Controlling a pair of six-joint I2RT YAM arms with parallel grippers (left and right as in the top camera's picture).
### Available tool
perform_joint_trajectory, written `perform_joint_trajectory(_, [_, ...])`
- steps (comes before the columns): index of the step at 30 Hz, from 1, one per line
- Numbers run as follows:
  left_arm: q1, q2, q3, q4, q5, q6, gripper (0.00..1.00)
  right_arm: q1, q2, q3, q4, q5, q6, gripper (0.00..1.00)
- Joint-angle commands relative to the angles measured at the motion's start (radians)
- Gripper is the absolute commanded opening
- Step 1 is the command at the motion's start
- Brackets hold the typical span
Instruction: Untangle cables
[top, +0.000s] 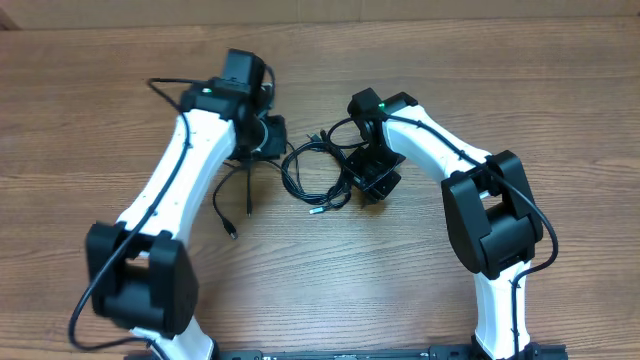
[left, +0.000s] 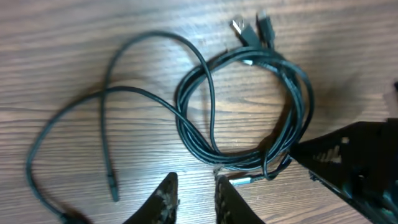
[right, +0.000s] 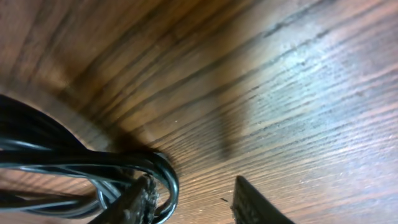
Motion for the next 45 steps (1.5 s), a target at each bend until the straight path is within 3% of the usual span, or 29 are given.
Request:
perform_joint_trajectory(1, [-0.026, 0.105, -0.011, 0.010, 0.012, -0.035, 0.20, 0.002, 0.002, -0.010, 0.000, 0.000, 0.002, 0.37])
perform_joint_trajectory(11, [-0.045, 0.258, -0.011, 0.072, 0.077, -0.034, 0.22, 0.003, 0.002, -0.010, 0.004, -0.017, 0.032, 0.30])
perform_joint_trajectory(24, [-0.046, 0.267, -0.016, 0.068, 0.077, -0.034, 0.21, 0.070, 0.002, -0.010, 0.045, 0.014, 0.120, 0.27])
perform_joint_trajectory(29, [-0.046, 0.267, -0.016, 0.040, 0.082, -0.019, 0.22, 0.092, 0.002, -0.010, 0.059, 0.077, 0.171, 0.19])
perform_joint_trajectory(35, [-0.046, 0.267, -0.016, 0.039, 0.208, 0.114, 0.34, 0.092, 0.002, -0.010, 0.067, 0.100, 0.171, 0.08])
perform_joint_trajectory(38, [-0.046, 0.267, -0.016, 0.035, 0.198, 0.113, 0.38, 0.092, 0.002, -0.010, 0.067, 0.100, 0.170, 0.04])
perform_joint_trajectory(45, [-0.046, 0.267, -0.018, -0.006, 0.114, 0.057, 0.42, 0.092, 0.002, -0.010, 0.068, 0.101, 0.170, 0.04])
